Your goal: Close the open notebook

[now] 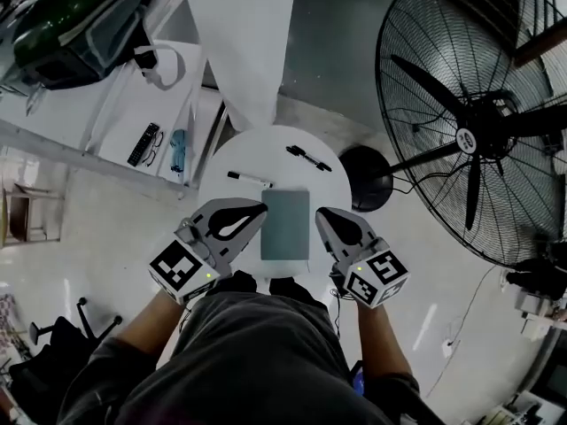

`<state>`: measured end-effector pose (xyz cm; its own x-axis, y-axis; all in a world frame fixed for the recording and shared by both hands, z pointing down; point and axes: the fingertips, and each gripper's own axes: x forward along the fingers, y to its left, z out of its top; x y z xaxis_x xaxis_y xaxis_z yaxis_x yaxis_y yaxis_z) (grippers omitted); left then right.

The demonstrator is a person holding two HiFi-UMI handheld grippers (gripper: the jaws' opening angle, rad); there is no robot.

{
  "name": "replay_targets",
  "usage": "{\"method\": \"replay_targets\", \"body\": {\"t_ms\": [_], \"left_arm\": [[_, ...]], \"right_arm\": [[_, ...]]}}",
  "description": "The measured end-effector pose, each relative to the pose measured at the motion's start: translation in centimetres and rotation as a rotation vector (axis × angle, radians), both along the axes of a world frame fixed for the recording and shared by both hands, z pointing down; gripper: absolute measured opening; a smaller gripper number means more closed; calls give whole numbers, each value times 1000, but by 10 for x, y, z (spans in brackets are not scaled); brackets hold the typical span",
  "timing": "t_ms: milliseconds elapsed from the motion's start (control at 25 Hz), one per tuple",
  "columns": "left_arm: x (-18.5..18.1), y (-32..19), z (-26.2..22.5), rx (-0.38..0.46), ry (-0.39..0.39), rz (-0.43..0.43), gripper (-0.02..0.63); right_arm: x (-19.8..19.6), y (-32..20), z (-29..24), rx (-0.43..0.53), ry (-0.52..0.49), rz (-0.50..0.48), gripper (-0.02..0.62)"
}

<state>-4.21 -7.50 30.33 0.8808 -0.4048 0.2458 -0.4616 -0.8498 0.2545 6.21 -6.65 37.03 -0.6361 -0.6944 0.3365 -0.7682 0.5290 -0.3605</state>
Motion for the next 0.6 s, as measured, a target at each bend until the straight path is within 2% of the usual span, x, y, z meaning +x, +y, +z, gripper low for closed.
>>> {"method": "replay_targets", "body": {"t_ms": [360,600], "left_arm": [[23,3,-10,38,4,12,14],[34,9,-15,30,8,23,14]], "right_arm": [[24,3,-18,33,-15,22,21],[36,9,-27,43,-37,48,21]]}}
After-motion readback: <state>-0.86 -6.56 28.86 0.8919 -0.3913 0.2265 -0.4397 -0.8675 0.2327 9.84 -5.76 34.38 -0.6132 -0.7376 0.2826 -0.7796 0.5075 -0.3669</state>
